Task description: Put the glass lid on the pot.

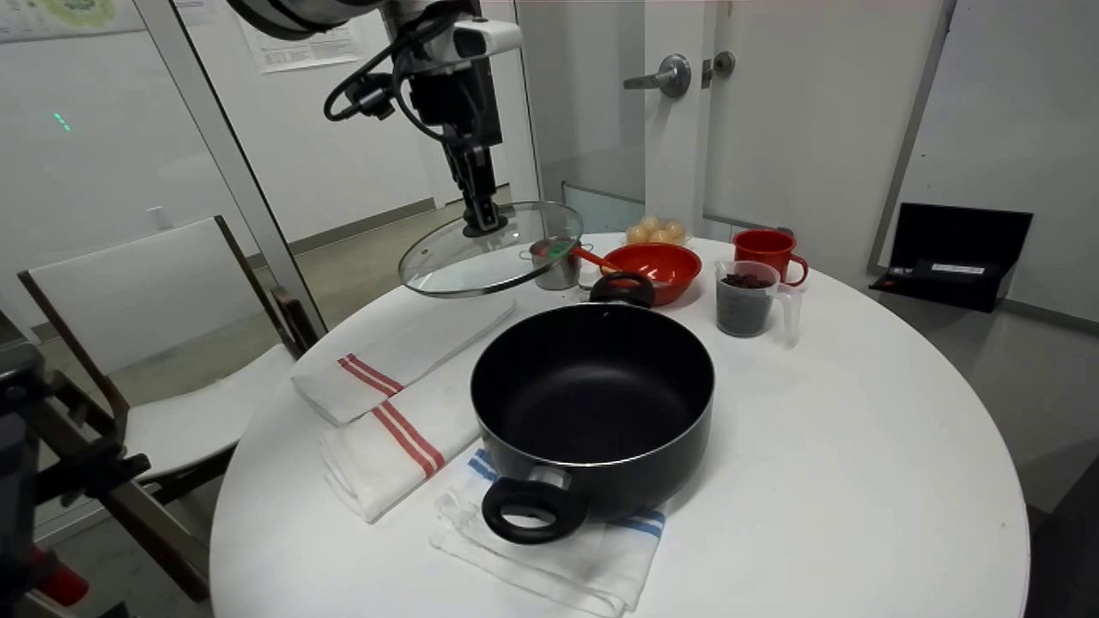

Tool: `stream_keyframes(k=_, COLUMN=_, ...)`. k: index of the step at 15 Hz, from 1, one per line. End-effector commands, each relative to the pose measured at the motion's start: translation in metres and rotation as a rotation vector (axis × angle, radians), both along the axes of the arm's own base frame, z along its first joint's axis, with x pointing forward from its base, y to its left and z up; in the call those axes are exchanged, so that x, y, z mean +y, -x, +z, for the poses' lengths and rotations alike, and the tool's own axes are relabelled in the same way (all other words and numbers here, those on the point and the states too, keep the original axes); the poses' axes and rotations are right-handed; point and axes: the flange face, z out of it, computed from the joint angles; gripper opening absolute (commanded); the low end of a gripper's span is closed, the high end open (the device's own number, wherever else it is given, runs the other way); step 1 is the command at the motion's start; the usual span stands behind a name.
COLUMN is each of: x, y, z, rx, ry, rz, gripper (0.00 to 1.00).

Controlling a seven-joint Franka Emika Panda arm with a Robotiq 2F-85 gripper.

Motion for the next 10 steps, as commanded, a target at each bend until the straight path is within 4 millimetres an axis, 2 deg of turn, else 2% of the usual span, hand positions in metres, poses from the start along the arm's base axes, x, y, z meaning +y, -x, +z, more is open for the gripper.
stream_keyframes(k=1, x=-0.046, y=0.009, z=0.030, rx=-0.020, ry=0.015, rz=-0.086, gripper=0.26)
stream_keyframes(k=4, x=-0.090, y=0.013, z=0.034, rx=-0.022, ry=0.034, rz=-0.159, gripper=0.26)
stream_keyframes(k=10, x=-0.169, y=0.023, z=0.025, rx=0.001, ry=0.047, rz=-0.306, gripper=0.26)
